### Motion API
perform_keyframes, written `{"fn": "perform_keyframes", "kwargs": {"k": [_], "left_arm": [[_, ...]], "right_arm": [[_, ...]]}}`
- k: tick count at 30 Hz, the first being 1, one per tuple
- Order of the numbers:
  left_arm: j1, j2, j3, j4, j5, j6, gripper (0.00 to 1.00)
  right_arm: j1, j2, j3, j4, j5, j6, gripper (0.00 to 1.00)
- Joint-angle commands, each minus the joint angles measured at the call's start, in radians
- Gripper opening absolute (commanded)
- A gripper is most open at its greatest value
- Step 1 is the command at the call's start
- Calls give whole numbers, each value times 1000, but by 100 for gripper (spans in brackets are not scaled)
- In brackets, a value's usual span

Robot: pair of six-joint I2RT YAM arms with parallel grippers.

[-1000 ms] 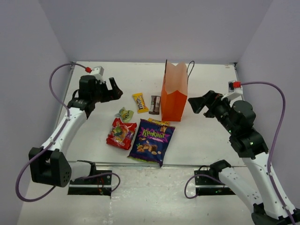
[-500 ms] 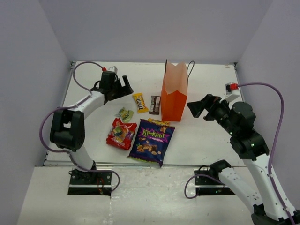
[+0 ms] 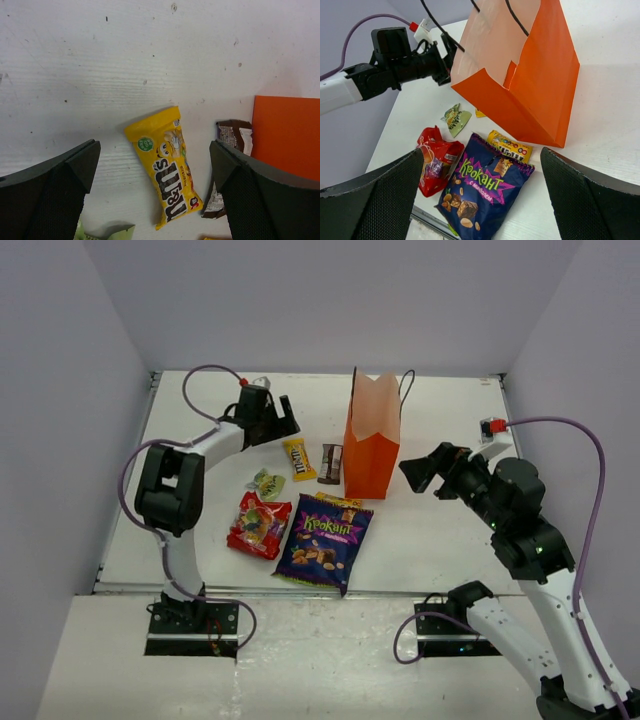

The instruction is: Place the snacks into the paper bag

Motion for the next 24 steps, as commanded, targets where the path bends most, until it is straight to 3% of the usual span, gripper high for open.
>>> {"fn": "perform_keyframes", "kwargs": {"k": [1, 19, 24], "left_arm": [[-14, 12, 41, 34, -26, -16, 97], [-51, 120, 108, -14, -57, -7, 97], [-54, 152, 137, -23, -43, 5, 81]], "right_arm": [[4, 2, 7, -5, -8, -21, 99], [4, -2, 10, -30, -7, -25, 99], [5, -12, 9, -34, 2, -25, 99]]}}
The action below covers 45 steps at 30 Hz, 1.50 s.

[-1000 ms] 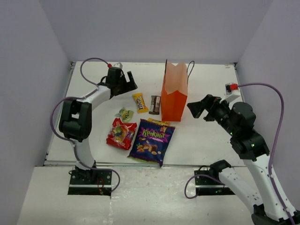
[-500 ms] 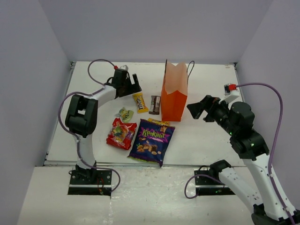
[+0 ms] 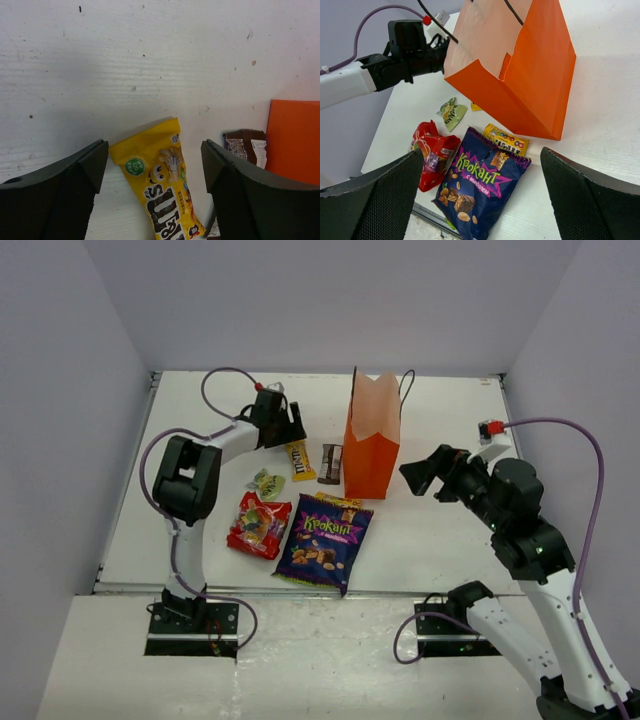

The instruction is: Place the snacks into the paper bag

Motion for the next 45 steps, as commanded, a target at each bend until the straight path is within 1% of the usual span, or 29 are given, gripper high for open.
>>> {"fn": "perform_keyframes", "kwargs": {"k": [1, 3, 4, 6, 7, 8, 10, 12, 13, 14, 15, 16, 17, 19, 20, 21, 28, 32, 38, 42, 45], "left_arm": [[-7, 15, 42, -1, -15, 5, 77], [-15, 6, 30, -5, -27, 11, 71], [-17, 1, 24, -5, -27, 11, 71], [-21, -11, 7, -7, -27, 11, 71], [-23, -13, 1, -13, -56, 9, 72], [-24, -14, -1, -19, -62, 8, 74], [-29, -16, -4, -39, -78, 9, 76], [-35, -11, -7, -41, -92, 11, 72], [-37, -7, -7, -41, -92, 14, 68], [-37, 10, 1, -41, -89, 12, 60], [-37, 19, 4, -41, -73, 14, 55], [-37, 27, 13, -39, -64, 15, 48], [-38, 44, 16, -41, -56, 15, 35], [-41, 47, 16, -41, -59, 15, 19], [-41, 42, 13, -41, -62, 14, 3], [-43, 35, 10, -39, -72, 12, 0], [-52, -91, -16, -14, -92, 38, 0], [-63, -227, -30, -8, -67, 49, 0], [-63, -419, -71, 9, 54, 45, 0], [-63, -517, -84, 7, 158, 31, 0], [-69, -599, -82, 7, 172, 14, 0]], "right_arm": [[4, -15, 9, -6, 4, -20, 99], [4, -17, 10, -8, 16, -17, 99], [4, -18, 10, -9, 17, -18, 99], [4, -18, 10, -8, 12, -15, 99], [4, -18, 9, -8, 9, -12, 99], [4, -18, 9, -8, 7, -12, 99], [4, -20, 4, -6, -2, -9, 99], [4, -24, 0, -5, -2, -7, 99], [4, -24, -5, -3, 0, -7, 99], [4, -26, -6, -2, 0, -6, 99], [4, -26, -8, -2, 1, -4, 99], [4, -26, -8, -3, 0, -6, 99], [4, -29, -6, -3, 1, -4, 99], [4, -29, -6, -3, 4, -6, 99], [4, -29, -5, -2, 6, -6, 99], [5, -30, -5, -2, 6, -6, 99], [4, -21, -6, -2, 4, -3, 99], [4, -17, -2, -2, 12, -6, 99], [4, -12, 1, -3, 15, -7, 99], [4, -13, 1, -3, 20, -9, 99], [4, -17, 0, -3, 29, -9, 99]]}}
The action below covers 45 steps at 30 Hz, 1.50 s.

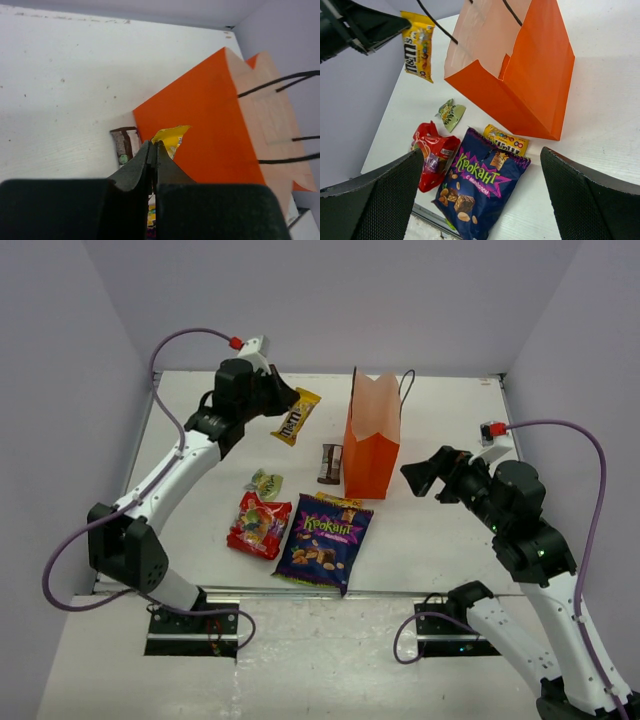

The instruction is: Place the snacks into the paper bag

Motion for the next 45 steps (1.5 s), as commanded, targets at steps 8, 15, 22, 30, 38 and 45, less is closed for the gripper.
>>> {"fn": "perform_keyframes", "kwargs": {"k": [8, 15, 22, 30, 38, 45], "left_arm": [[-103, -199, 110, 3, 2, -19, 0], [-229, -173, 266, 18, -40, 14, 0], [-295, -22, 463, 24, -18, -29, 0], [-321, 115, 515, 193, -34, -63, 0], [-331, 192, 509, 254, -46, -68, 0], [-332, 192, 481, 270, -58, -54, 37]], "right_arm": [[2, 7, 7, 3, 43, -5, 99], [2, 19, 22, 3, 63, -4, 99], [2, 24, 25, 3, 66, -2, 99], [2, 4, 28, 5, 79, 2, 99], [2, -15, 31, -4, 92, -2, 99], [2, -19, 25, -7, 92, -2, 99]]}}
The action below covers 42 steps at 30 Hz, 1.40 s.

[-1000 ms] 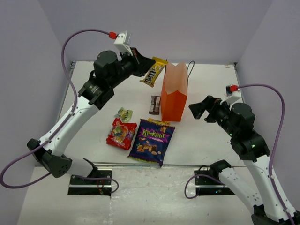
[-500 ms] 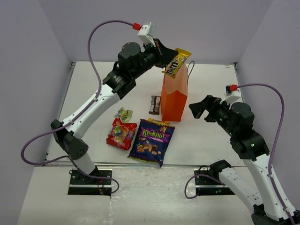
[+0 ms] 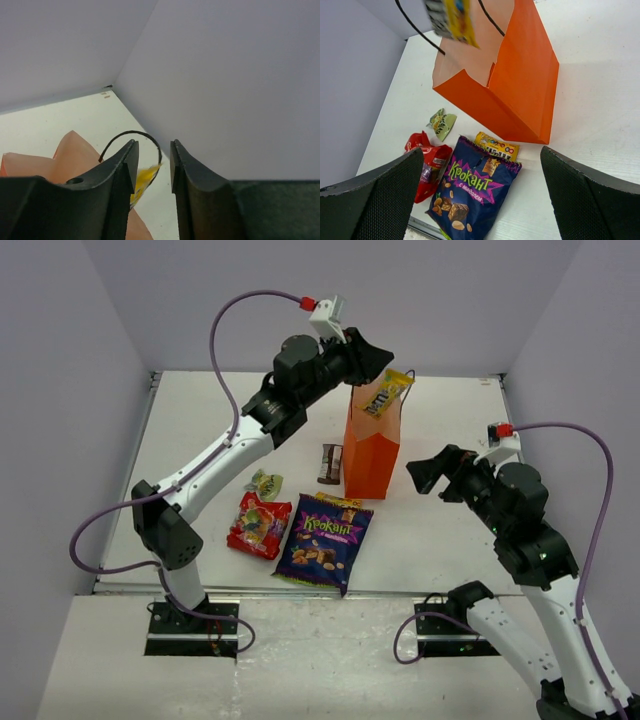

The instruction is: Place the snacks into the paper bag

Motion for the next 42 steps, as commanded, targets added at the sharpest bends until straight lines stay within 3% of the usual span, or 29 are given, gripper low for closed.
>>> {"fn": "perform_keyframes", "kwargs": {"k": [1, 6, 12, 14, 18, 23, 26, 31, 38, 42], "left_arm": [[-6, -28, 16, 79, -12, -1, 38], [-6, -68, -3, 78, -3, 39, 41], [-5, -241, -99, 3, 3, 134, 59], [-5, -295, -157, -74, -32, 168, 63], [3, -434, -257, -262, -112, 196, 85], [18, -534, -384, -508, -235, 183, 100], [101, -605, -530, -606, -203, 138, 100], [277, -778, -876, -554, -38, 76, 100], [378, -915, -1119, -544, -31, 13, 100], [463, -946, -1237, -470, 69, -4, 100]], "right_arm": [[2, -5, 24, -5, 15, -3, 99], [2, -5, 27, -7, 15, -3, 99], [2, -11, 26, -17, 15, -8, 99], [2, -16, 26, -19, 15, -12, 99], [2, -21, 26, -24, 14, -21, 99], [2, -14, 21, -28, -15, -32, 99], [2, -14, 17, -28, -29, -35, 99], [2, -10, 10, -27, -49, -32, 99], [4, -2, 4, -13, -83, -22, 99], [2, 1, -2, -5, -100, -15, 99]]}}
